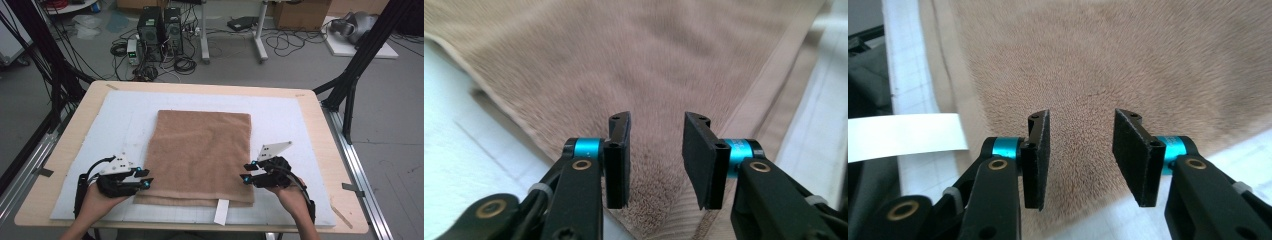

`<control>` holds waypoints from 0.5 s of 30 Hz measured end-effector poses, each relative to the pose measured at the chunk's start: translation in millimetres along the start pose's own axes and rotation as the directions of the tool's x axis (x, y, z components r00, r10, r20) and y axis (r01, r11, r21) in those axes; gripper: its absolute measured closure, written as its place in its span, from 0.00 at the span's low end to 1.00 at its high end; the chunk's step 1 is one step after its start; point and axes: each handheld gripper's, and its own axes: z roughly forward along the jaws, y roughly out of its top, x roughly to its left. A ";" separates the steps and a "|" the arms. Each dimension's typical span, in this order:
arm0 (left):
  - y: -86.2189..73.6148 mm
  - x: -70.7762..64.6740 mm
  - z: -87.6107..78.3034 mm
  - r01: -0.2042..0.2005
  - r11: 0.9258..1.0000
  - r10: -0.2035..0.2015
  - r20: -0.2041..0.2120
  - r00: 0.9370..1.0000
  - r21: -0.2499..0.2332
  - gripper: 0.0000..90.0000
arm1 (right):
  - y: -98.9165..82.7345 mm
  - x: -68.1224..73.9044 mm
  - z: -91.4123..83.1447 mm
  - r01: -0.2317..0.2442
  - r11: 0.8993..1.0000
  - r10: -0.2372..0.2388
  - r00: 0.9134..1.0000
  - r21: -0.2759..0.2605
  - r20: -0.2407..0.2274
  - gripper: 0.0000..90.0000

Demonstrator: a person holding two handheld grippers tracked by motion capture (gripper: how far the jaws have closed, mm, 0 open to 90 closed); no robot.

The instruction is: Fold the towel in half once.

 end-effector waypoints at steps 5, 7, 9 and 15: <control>-12.3 7.6 11.2 0.025 0.999 -0.024 -0.019 1.000 0.035 0.73 | -2.9 -3.5 24.8 -0.009 0.999 0.010 1.000 0.045 -0.022 0.62; -14.6 7.6 10.1 0.032 0.999 -0.031 -0.017 0.999 0.020 0.75 | -5.6 -3.6 33.4 -0.015 0.998 0.018 0.999 0.065 -0.037 0.62; -16.1 5.7 10.4 0.024 1.000 -0.024 -0.016 1.000 0.015 0.84 | -7.6 -1.0 38.7 -0.005 0.998 0.007 1.000 0.070 -0.026 0.64; -15.1 3.8 7.9 0.021 1.000 -0.021 -0.008 1.000 0.006 0.96 | -8.0 5.5 37.9 0.044 0.997 -0.044 0.999 0.068 0.001 0.92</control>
